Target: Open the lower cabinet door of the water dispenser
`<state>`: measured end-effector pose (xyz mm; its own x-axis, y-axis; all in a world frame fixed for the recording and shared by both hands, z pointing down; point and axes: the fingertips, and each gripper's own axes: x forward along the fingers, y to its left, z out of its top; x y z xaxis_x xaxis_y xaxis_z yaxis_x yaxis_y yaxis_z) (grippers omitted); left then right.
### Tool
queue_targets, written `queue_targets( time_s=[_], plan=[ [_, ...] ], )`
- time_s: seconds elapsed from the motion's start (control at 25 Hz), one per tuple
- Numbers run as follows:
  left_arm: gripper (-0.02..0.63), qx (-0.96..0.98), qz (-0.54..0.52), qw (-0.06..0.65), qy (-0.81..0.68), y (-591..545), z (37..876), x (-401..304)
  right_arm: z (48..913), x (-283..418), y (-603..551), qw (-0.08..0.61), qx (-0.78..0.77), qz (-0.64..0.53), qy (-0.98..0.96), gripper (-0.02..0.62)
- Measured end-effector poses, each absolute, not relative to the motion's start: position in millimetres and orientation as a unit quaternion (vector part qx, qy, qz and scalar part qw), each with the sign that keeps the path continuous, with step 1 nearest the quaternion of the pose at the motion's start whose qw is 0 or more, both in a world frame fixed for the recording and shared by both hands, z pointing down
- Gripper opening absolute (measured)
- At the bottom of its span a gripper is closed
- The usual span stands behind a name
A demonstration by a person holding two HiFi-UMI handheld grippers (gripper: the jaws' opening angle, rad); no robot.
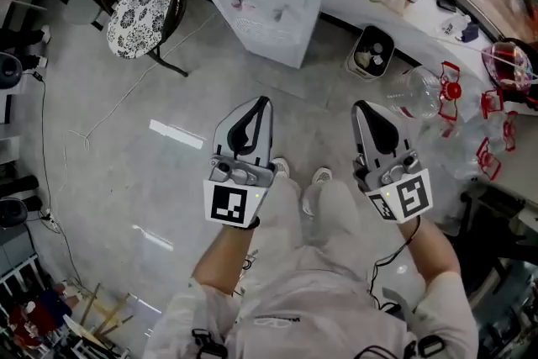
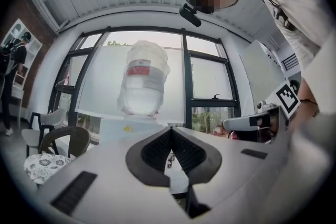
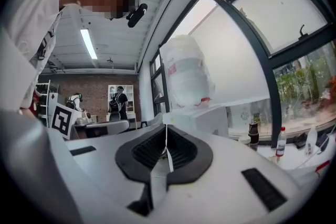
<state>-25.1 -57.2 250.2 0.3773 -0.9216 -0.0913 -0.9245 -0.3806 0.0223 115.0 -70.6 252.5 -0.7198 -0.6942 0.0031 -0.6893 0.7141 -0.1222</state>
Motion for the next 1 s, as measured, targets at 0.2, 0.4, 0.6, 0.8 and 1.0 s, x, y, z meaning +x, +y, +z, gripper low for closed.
queue_targets(
  time_s=[0.2,0.4,0.6,0.8,1.0],
  plan=[
    [0.003,-0.837,0.036,0.021,0.545,-102.4,377.3,-13.3,386.9,115.9,-117.0,0.02,-0.377,-0.067,0.924,0.017],
    [0.003,-0.846,0.035,0.038,0.531,-135.8,486.0,1.3,499.4,109.0,-150.7,0.035,-0.364,-0.058,0.929,0.017],
    [0.003,-0.854,0.029,0.041,0.518,-164.3,563.1,7.2,583.9,90.7,-178.4,0.037,-0.348,-0.057,0.935,0.018],
    [0.003,-0.859,0.037,0.048,0.509,-183.4,609.8,10.3,645.5,79.3,-205.5,0.036,-0.34,-0.061,0.938,0.018],
    [0.003,-0.862,0.046,0.055,0.502,-192.5,641.5,9.9,690.8,73.3,-238.1,0.04,-0.34,-0.068,0.937,0.018]
  ],
)
